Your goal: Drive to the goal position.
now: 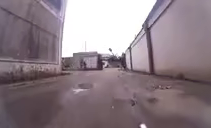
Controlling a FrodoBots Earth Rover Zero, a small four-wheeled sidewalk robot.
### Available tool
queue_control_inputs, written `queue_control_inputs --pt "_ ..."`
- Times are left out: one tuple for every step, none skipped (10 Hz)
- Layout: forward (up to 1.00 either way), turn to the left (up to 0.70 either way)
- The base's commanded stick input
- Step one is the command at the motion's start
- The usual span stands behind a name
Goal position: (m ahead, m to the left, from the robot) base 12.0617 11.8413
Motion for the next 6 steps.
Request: queue_control_inputs --pt "0.7 0.0" --pt "0.7 0.0" --pt "0.7 0.0" --pt "0.7 0.0" --pt "0.7 0.0" --pt "0.7 0.0"
